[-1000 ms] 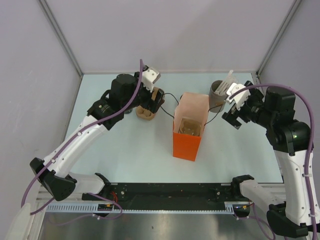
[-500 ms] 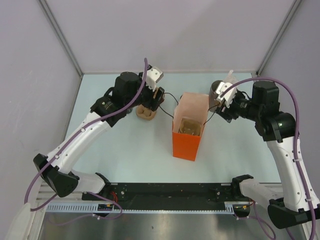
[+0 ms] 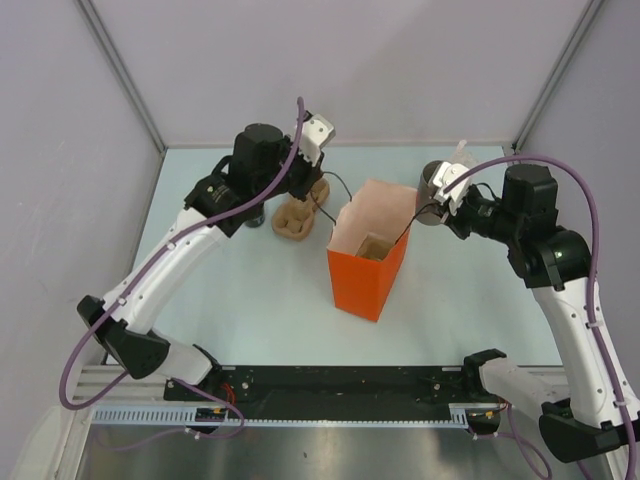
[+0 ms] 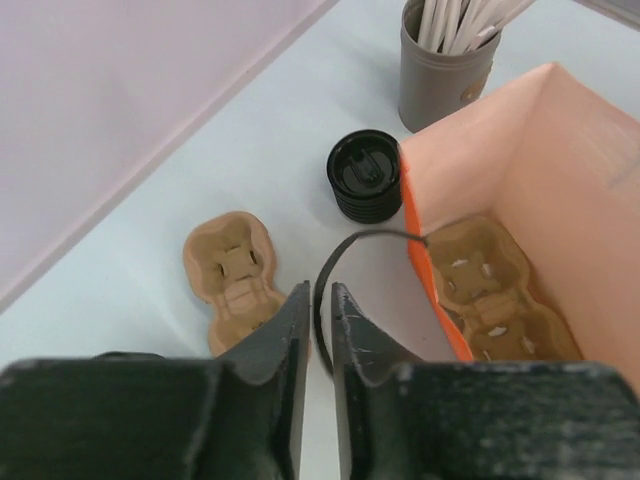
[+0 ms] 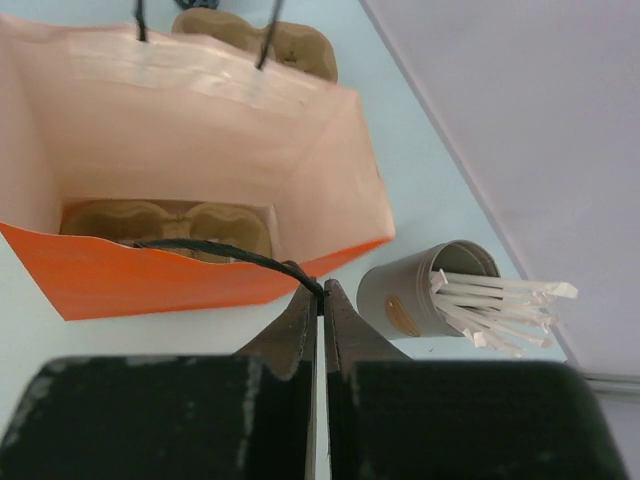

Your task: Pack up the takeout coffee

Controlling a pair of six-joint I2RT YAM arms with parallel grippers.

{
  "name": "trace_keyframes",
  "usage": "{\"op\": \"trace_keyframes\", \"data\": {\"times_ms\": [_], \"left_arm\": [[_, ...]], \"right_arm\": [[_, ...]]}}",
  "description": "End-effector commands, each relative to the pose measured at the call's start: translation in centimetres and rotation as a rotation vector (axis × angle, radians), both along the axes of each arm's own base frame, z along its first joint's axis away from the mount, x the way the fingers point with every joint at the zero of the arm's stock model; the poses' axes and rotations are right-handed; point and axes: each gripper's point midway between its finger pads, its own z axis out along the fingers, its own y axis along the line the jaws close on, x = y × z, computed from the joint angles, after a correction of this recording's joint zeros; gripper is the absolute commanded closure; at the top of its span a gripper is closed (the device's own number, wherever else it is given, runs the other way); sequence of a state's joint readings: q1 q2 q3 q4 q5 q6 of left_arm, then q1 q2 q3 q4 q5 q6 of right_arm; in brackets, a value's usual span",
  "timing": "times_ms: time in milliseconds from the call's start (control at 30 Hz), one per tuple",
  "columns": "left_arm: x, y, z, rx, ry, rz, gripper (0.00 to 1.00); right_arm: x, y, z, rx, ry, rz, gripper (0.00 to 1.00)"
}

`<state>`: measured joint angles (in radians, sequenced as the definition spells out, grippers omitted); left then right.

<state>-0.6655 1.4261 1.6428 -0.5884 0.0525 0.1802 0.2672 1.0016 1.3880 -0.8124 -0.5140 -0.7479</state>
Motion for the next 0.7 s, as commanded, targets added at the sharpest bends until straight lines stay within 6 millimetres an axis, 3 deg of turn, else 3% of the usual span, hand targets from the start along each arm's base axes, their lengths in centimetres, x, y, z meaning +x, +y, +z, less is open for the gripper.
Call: {"op": "trace_keyframes", "data": {"times_ms": [0, 300, 433, 667], "left_arm": [[0.7, -0.5, 2.8, -0.012, -0.059, -0.004, 0.84], [0.5, -3.6, 5.0, -0.025, -0.088, -0.099, 0.94], [0.2, -5.0, 5.0, -0.015, -0.092, -0.124, 0.93], [-0.2, -5.4, 3.5, -0.013, -0.066, -0.15, 0.34]], "right_arm": [[-0.8, 0.1, 3.6, 0.076, -0.093, -0.038, 1.0], [-2.7, -1.3, 5.6, 0.096, -0.139, -0.131, 1.0], [-3.3, -2.4, 4.6, 0.051, -0.116, -0.168, 1.0], [-5.2, -4.6, 2.2, -0.033, -0.094, -0.216, 1.0]]}}
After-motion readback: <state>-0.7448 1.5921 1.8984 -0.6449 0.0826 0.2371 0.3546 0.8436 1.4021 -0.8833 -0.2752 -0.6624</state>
